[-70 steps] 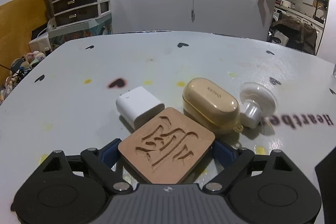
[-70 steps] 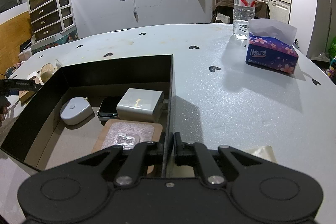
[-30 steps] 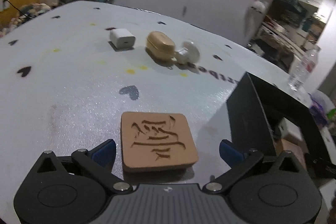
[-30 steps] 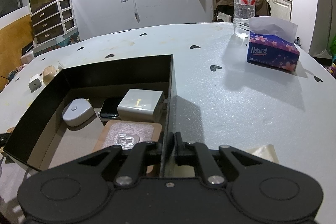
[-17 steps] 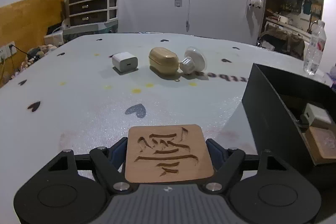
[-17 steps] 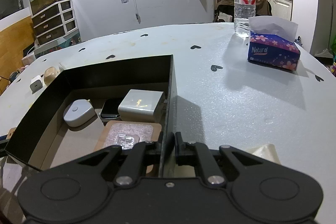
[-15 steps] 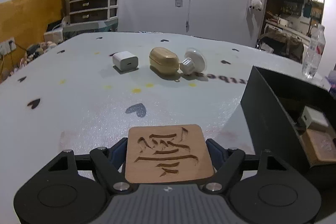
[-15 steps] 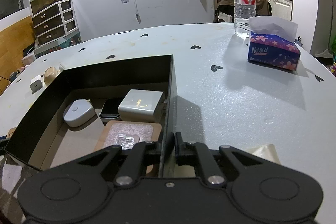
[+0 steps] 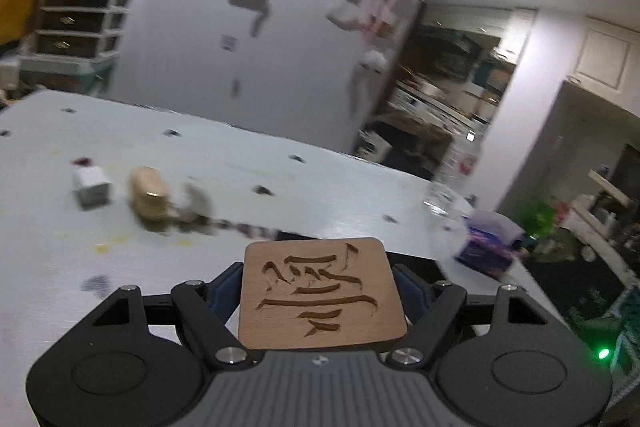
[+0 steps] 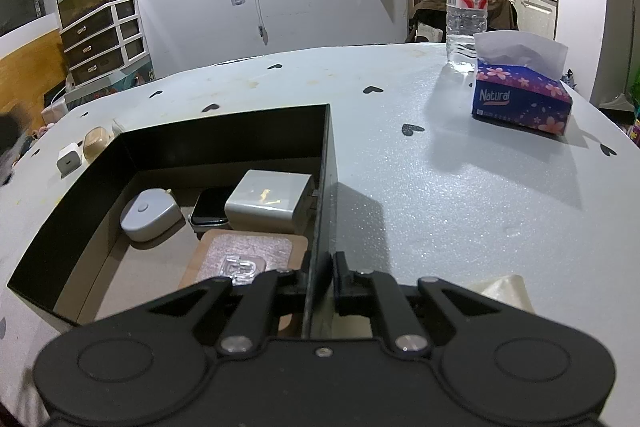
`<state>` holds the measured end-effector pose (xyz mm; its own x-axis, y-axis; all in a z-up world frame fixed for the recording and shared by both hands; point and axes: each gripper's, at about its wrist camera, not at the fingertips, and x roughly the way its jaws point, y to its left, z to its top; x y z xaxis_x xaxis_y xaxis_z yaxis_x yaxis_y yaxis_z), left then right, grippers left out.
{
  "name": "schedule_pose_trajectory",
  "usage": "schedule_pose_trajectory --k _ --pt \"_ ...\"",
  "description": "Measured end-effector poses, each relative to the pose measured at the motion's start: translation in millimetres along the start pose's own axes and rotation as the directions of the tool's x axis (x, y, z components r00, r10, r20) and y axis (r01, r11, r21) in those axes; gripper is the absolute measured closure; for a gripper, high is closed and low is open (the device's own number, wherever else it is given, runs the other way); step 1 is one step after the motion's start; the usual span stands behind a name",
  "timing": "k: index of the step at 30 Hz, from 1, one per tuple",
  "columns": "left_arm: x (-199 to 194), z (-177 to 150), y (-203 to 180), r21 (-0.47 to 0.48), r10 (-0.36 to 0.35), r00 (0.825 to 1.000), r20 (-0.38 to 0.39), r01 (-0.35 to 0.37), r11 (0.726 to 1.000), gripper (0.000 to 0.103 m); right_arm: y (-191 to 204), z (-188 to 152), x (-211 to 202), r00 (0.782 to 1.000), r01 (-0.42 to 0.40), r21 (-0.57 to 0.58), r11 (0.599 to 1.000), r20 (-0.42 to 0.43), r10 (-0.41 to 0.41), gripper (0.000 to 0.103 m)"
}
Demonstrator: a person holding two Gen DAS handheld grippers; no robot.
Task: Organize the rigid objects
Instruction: 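Carry the wooden block into the box beside the soap bar and release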
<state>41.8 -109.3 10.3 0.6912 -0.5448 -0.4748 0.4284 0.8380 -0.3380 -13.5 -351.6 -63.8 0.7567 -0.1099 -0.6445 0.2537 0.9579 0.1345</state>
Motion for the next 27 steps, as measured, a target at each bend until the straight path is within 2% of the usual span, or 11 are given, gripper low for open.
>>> schedule_pose_trajectory --k 5,10,13,18,27 --pt "34.9 -4.5 -25.7 -0.01 -0.069 0.991 -0.115 0.069 0.998 0.025 -0.1 0.0 0.0 1.0 0.0 0.0 1.0 0.0 0.0 0.094" --pt "59.1 -17.1 -32.6 -0.009 -0.034 0.977 -0.208 0.033 0.999 0.025 0.2 -0.2 0.0 1.0 -0.003 0.002 1.0 0.001 0.003 0.094" --pt "60.0 -20.7 -32.1 0.012 0.013 0.978 -0.207 -0.011 1.0 0.025 0.2 -0.4 -0.3 1.0 -0.005 0.002 1.0 0.002 0.005 0.094" --pt "48.3 -23.2 -36.8 0.115 0.101 0.986 -0.135 -0.085 0.99 0.025 0.5 -0.7 -0.6 1.0 -0.005 0.004 1.0 0.002 0.005 0.094" --pt "53.4 -22.0 -29.9 0.103 0.102 0.98 -0.173 -0.085 0.991 0.024 0.4 -0.7 -0.6 1.0 -0.006 0.004 1.0 0.002 0.006 0.094"
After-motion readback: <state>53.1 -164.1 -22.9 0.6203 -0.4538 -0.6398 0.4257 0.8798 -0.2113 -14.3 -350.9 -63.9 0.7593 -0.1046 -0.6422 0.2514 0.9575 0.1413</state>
